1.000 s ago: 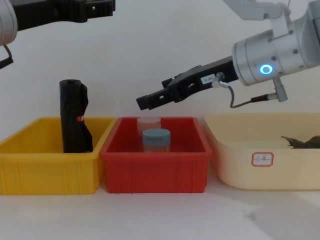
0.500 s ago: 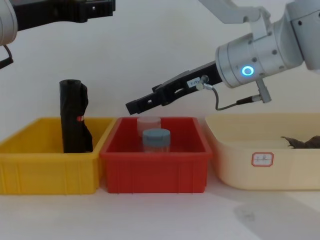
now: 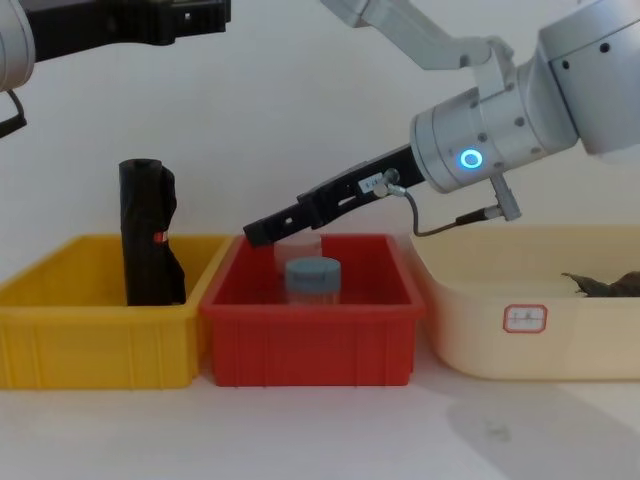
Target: Pick up the garbage bag with the one hand and transfer it to the other hand.
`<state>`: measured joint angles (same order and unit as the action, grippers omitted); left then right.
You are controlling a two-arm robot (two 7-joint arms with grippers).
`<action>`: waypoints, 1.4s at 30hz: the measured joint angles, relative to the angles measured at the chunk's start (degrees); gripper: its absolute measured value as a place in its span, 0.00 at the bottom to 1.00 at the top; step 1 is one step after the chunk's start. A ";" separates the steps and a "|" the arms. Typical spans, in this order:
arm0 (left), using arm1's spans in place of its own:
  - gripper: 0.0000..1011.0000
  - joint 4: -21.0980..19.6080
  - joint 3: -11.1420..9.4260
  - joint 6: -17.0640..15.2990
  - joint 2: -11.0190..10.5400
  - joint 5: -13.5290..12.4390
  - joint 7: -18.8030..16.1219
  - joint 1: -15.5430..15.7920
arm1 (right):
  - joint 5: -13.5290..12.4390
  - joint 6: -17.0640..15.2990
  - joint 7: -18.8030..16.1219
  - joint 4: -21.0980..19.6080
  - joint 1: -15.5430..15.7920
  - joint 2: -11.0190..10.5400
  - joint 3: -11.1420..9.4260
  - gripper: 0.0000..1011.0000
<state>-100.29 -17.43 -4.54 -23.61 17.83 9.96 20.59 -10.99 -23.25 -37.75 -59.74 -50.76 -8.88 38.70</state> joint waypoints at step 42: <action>0.99 0.00 0.00 0.00 0.00 0.00 0.00 0.00 | 2.81 6.89 0.39 17.58 -4.71 4.62 1.41 0.81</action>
<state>-100.29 -17.43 -4.54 -23.61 17.83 9.96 20.59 -8.19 -16.37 -37.36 -42.16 -55.48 -4.25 40.12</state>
